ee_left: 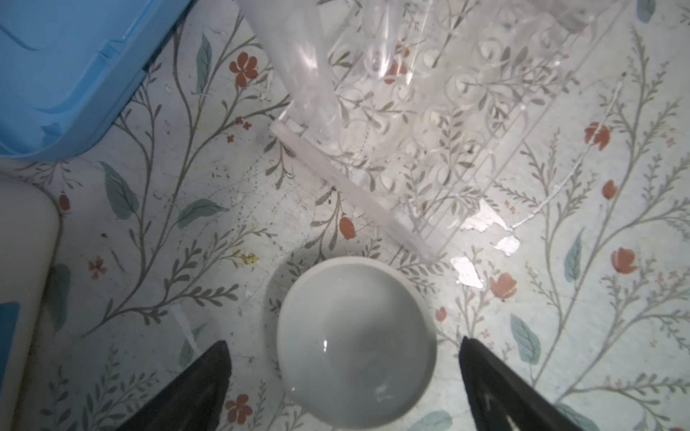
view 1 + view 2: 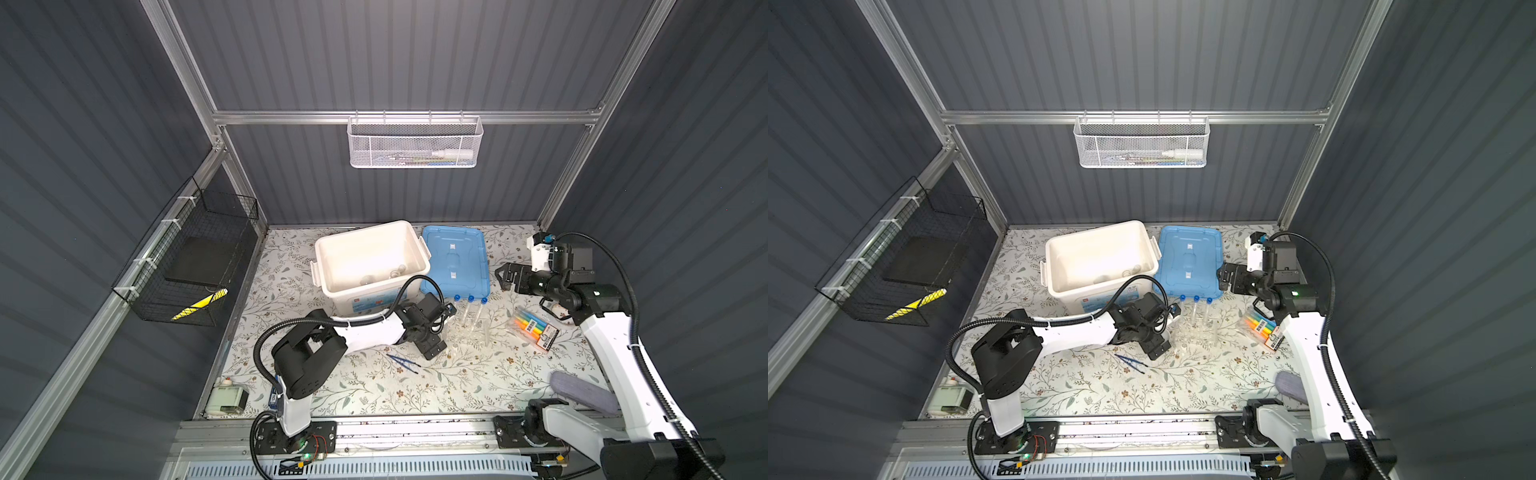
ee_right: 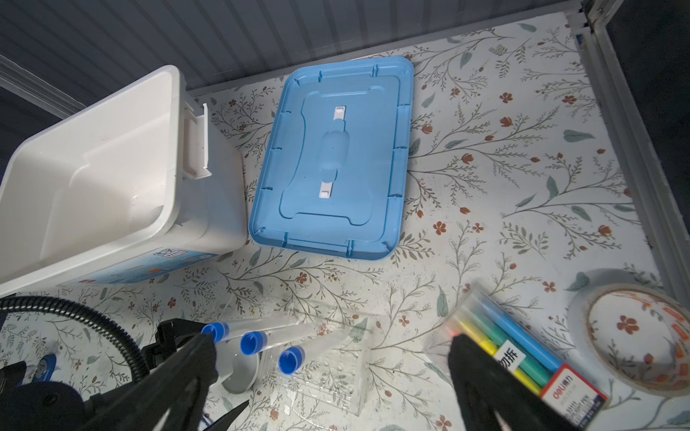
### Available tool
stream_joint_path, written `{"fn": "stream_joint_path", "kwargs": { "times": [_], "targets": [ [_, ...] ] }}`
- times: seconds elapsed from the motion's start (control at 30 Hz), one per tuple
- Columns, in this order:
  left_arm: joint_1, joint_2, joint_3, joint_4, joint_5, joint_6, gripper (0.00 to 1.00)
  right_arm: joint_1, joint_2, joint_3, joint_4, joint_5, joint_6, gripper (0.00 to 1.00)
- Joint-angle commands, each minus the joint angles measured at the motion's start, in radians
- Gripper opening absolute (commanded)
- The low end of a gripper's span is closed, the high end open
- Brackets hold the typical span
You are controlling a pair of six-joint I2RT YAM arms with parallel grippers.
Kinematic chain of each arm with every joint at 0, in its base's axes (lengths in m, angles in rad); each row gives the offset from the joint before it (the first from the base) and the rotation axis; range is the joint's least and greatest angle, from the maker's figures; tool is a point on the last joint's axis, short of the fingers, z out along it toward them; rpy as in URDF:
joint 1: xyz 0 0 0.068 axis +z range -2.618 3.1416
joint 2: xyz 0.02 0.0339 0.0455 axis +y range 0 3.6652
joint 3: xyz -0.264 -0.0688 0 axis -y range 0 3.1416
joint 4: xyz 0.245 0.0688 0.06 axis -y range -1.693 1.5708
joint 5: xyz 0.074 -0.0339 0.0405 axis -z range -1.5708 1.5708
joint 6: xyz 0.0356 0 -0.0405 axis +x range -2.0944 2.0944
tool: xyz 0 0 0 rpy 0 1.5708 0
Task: Organize the chemistry lab equipment
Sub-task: 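Lower the left gripper onto the second white cup and close it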
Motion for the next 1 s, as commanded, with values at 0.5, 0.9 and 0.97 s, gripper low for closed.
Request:
{"fn": "stream_joint_path", "kwargs": {
  "times": [0.5,0.9,0.97],
  "targets": [
    [0.021,0.050,0.035,-0.011,0.048,0.020,0.87,-0.012,-0.002,-0.027,0.005,-0.012,-0.003,0.99],
    [0.021,0.023,-0.019,-0.016,0.028,-0.008,0.79,-0.017,0.001,-0.033,0.007,-0.013,-0.005,0.99],
    [0.024,0.012,-0.031,-0.019,0.022,-0.012,0.78,-0.016,0.002,-0.034,0.007,-0.013,-0.006,0.99]
  ]
}}
